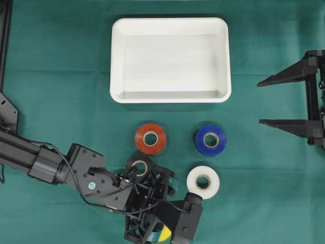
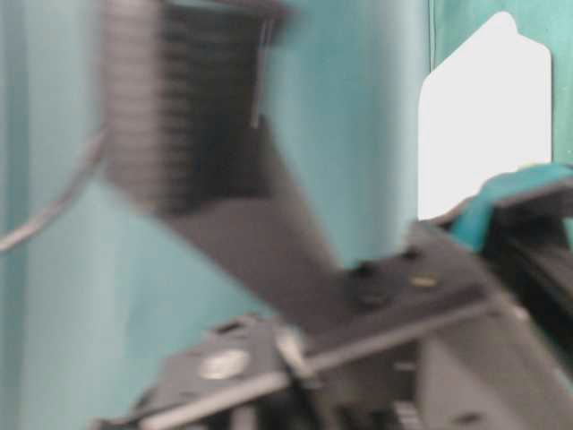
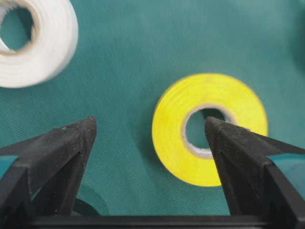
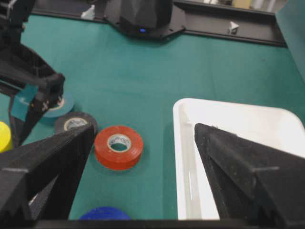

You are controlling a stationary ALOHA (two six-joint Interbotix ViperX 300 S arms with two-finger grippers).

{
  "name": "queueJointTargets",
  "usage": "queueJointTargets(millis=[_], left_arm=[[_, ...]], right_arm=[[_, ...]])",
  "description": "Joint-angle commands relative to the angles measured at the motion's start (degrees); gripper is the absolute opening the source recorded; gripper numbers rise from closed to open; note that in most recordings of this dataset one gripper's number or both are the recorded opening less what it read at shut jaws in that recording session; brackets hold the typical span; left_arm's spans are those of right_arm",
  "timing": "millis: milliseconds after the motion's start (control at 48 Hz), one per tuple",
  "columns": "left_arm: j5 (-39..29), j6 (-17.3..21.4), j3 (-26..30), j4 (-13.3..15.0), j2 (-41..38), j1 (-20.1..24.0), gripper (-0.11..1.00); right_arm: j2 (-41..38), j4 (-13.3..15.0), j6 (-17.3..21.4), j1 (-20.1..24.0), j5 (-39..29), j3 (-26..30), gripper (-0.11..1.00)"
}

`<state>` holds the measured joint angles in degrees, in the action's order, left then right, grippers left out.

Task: Pick up the tape from a random location and place it into the white case.
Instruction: 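Lower the open left gripper over the yellow tape roll's hole, then close the left gripper on the yellow tape roll and lift it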

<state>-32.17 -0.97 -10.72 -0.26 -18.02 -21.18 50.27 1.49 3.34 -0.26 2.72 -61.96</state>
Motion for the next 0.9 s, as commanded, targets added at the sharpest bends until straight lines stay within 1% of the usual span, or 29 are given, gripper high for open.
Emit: queueJointTargets(millis=[0,125,208,708,792,833,875], left_arm=[[1.7,0.1,0.3,-0.2,0.2,0.0,1.0],[4.0,0.2,-0.5,-0.2,-1.2,0.0,1.0],[4.5,0.3,-1.0,-0.2,-1.8,0.2,1.0],[4.6,0.3,-1.0,-0.4,-3.3,1.0,0.99],[4.2,0.3,-0.8,-0.3,-3.3,0.9,0.94],[4.1,0.2,-0.8,-0.3,-3.3,0.8,0.88],[4.1,0.1,-0.7,-0.3,-3.3,0.7,0.77]], right_arm=[[-0.6,0.1,0.2,0.0,0.2,1.2,0.9],[-0.9,0.1,0.2,0.0,0.2,1.1,0.9],[-1.0,0.2,0.2,-0.1,0.2,1.2,0.9],[-1.8,0.2,0.2,-0.1,0.2,1.1,0.9],[-2.0,0.2,0.2,0.0,0.2,1.1,0.9],[-2.0,0.1,0.2,0.0,0.2,1.1,0.9],[-2.1,0.1,0.2,-0.1,0.2,1.1,0.9]])
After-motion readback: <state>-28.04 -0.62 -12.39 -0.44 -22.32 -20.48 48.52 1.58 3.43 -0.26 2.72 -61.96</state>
